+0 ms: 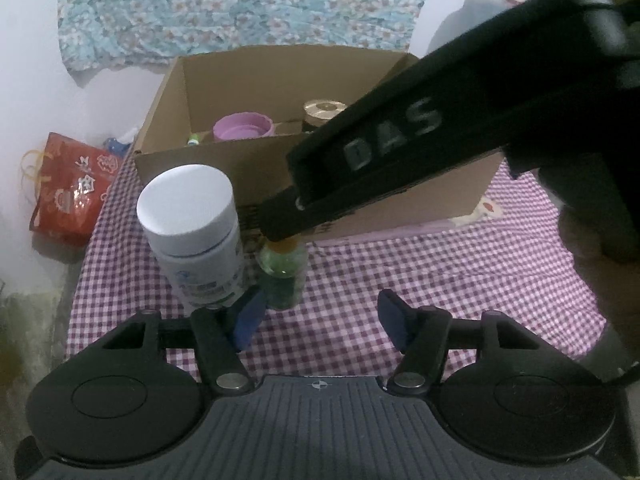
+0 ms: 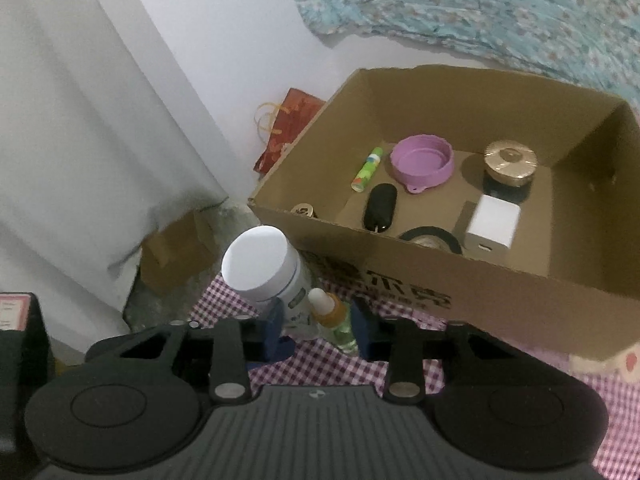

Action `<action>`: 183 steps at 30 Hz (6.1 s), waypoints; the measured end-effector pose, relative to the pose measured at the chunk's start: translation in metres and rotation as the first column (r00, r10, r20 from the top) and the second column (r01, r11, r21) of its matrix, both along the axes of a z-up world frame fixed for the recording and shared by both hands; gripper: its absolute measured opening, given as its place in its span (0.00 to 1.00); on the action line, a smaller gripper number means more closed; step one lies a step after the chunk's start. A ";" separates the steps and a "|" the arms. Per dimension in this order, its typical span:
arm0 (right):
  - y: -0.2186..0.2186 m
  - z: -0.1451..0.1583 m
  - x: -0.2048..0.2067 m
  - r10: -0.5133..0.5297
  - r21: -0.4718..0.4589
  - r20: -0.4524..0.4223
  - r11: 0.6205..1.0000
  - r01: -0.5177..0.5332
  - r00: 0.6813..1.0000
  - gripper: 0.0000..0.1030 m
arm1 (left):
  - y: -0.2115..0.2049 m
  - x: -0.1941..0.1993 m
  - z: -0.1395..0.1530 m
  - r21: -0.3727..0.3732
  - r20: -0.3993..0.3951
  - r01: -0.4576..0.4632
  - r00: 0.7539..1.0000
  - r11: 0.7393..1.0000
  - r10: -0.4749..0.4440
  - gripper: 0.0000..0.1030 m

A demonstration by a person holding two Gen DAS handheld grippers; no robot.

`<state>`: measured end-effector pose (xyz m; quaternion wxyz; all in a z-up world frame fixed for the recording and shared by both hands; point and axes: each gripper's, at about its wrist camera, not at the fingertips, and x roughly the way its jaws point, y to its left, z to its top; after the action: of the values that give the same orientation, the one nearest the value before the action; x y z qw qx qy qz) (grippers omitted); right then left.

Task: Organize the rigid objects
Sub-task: 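Withdraw the right tool and reach it to the green dropper bottle, then grasp the green dropper bottle with the right tool, place it in the box, then reach the right tool to the white pill bottle and close on it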

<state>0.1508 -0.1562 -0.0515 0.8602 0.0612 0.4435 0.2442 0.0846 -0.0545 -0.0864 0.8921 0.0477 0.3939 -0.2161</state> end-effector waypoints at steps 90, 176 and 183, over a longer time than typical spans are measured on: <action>-0.147 0.015 0.061 -0.212 0.100 0.003 0.972 0.211 0.977 0.11 | -0.137 0.116 0.022 -0.030 -0.142 0.063 0.988 0.998 -0.066 0.32; -0.014 -0.032 0.036 -0.158 0.380 -0.228 0.894 0.237 0.961 0.25 | 0.033 0.052 0.016 -0.026 -0.075 -0.241 0.968 0.970 0.238 0.52; -0.035 -0.023 0.013 -0.200 0.372 -0.220 0.888 0.272 0.955 0.25 | 0.007 0.037 0.027 -0.029 -0.072 -0.161 0.985 0.986 0.159 0.51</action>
<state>0.1635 -0.1912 -0.0745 0.8106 0.3094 0.4477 0.2161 0.1216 -0.0474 -0.0596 0.8931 -0.0071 0.4234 -0.1520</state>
